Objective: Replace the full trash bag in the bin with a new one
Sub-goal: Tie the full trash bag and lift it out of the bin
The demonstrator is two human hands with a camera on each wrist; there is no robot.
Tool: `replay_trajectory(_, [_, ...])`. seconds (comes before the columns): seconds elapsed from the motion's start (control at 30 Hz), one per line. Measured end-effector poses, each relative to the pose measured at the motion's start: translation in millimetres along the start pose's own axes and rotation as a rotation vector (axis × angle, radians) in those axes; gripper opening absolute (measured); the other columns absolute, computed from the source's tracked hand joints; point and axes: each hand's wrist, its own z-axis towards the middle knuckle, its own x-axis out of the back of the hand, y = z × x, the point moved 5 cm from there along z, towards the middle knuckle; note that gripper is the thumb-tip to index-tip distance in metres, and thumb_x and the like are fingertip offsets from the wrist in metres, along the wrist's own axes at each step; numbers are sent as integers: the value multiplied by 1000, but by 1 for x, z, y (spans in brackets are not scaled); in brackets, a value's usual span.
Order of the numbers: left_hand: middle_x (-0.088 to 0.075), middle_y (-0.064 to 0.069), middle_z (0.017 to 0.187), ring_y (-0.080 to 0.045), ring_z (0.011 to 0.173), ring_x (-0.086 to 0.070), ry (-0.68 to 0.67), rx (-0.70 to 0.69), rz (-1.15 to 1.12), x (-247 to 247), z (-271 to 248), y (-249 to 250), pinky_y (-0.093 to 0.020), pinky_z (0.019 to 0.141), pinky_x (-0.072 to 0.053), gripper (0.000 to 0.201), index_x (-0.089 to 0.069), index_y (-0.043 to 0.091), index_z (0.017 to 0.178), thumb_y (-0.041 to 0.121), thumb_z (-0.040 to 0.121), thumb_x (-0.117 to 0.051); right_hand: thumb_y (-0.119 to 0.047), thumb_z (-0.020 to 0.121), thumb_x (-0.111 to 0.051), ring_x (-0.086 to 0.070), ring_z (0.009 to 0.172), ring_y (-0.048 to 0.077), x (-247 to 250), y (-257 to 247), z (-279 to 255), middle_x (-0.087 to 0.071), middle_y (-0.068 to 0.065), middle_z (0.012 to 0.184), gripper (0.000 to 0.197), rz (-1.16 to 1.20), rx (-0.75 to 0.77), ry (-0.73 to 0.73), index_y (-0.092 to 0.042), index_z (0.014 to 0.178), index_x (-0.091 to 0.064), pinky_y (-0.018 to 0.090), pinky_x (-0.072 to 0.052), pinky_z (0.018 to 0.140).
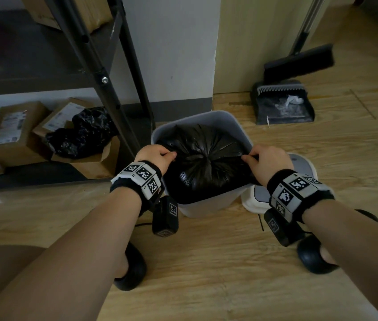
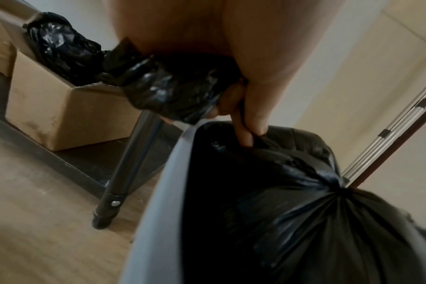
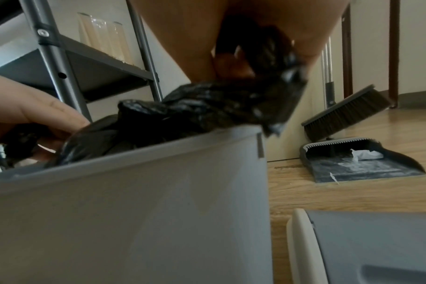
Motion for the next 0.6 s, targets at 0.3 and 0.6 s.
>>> replay_trajectory(0.3, [-66, -1, 78, -12, 70, -61, -31, 17, -249, -2, 9, -2, -26, 71, -49, 28, -65, 19, 72, 35, 91, -53, -55, 74, -66, -57, 93, 19, -7, -20, -4, -57, -2, 99, 55, 235, 29, -157, -17, 111, -53, 31, -49, 81])
replay_trajectory(0.6, [-68, -9, 93, -26, 94, -62, -24, -7, -132, 4, 0, 4, -34, 89, -47, 33, -70, 8, 97, 32, 96, -46, -8, 93, -49, -64, 95, 36, -11, -27, -1, -64, 22, 104, 19, 266, 47, -156, -3, 109, -56, 36, -53, 73])
